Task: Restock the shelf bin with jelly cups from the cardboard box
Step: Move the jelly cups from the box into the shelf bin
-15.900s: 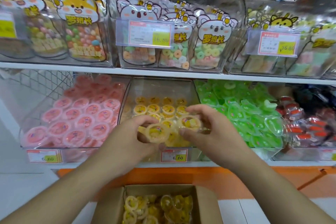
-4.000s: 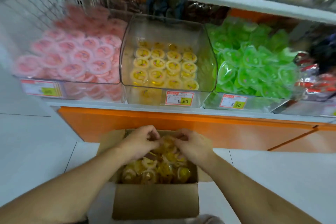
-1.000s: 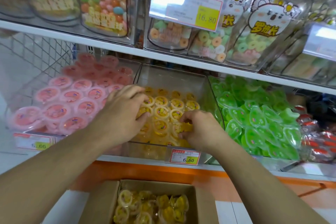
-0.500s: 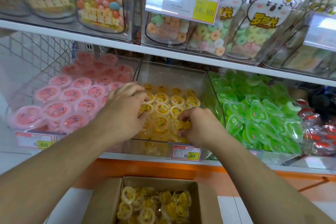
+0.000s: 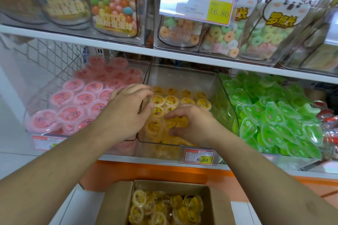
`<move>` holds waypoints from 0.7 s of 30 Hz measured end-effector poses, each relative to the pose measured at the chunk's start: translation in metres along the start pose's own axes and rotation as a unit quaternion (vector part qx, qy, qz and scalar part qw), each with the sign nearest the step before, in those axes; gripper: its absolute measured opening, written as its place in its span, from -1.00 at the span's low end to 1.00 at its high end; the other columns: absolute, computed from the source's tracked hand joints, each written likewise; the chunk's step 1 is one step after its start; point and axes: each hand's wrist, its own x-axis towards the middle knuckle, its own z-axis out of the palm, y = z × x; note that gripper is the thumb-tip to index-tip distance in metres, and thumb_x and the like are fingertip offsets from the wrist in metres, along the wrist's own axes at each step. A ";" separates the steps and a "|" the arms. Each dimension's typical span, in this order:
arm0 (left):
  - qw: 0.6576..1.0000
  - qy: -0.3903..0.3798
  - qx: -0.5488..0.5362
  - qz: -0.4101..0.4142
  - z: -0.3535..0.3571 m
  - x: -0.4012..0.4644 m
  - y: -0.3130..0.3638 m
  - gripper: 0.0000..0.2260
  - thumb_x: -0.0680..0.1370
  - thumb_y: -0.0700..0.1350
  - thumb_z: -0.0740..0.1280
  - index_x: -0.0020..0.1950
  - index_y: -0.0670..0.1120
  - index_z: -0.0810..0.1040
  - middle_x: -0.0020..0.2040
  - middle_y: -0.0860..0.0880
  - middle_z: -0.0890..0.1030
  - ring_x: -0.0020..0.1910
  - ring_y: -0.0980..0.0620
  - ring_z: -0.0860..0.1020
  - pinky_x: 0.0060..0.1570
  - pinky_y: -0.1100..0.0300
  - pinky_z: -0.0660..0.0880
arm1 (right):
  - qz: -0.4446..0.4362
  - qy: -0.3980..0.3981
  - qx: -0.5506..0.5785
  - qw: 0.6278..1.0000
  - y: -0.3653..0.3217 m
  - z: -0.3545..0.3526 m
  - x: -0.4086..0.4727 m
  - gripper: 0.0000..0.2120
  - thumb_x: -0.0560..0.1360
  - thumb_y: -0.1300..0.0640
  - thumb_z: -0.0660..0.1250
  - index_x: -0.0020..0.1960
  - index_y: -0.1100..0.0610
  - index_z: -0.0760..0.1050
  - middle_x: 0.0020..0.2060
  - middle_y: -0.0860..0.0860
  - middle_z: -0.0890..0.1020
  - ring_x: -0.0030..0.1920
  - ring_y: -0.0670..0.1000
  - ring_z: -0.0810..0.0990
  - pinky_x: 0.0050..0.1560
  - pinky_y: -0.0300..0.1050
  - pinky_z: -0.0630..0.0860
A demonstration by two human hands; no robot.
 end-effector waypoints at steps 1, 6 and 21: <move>1.000 -0.003 -0.002 0.000 0.000 0.000 0.000 -0.60 0.61 0.13 0.16 0.36 0.03 0.57 0.43 0.14 0.50 0.47 0.09 0.38 0.47 -0.02 0.18 | -0.017 -0.005 0.007 1.000 -0.003 0.005 0.004 -0.58 0.39 -0.10 0.63 0.23 -0.21 0.67 0.14 -0.24 0.60 0.23 -0.12 0.53 0.34 -0.04 0.48; 1.000 -0.003 -0.005 -0.008 0.001 0.000 -0.001 -0.70 0.66 0.05 0.26 0.36 0.02 0.57 0.44 0.16 0.48 0.47 0.12 0.36 0.48 0.02 0.13 | -0.060 -0.009 -0.004 0.998 -0.012 0.023 0.021 -0.56 0.35 -0.15 0.64 0.22 -0.24 0.68 0.13 -0.19 0.59 0.24 -0.03 0.48 0.39 0.00 0.40; 1.000 -0.021 -0.011 -0.001 -0.006 -0.008 0.002 -0.55 0.59 0.18 0.12 0.40 0.08 0.55 0.50 0.18 0.44 0.53 0.11 0.31 0.54 -0.12 0.16 | -0.028 0.025 0.027 0.999 -0.008 0.006 0.007 -0.54 0.40 -0.11 0.63 0.27 -0.24 0.65 0.18 -0.19 0.58 0.28 -0.08 0.49 0.38 -0.02 0.44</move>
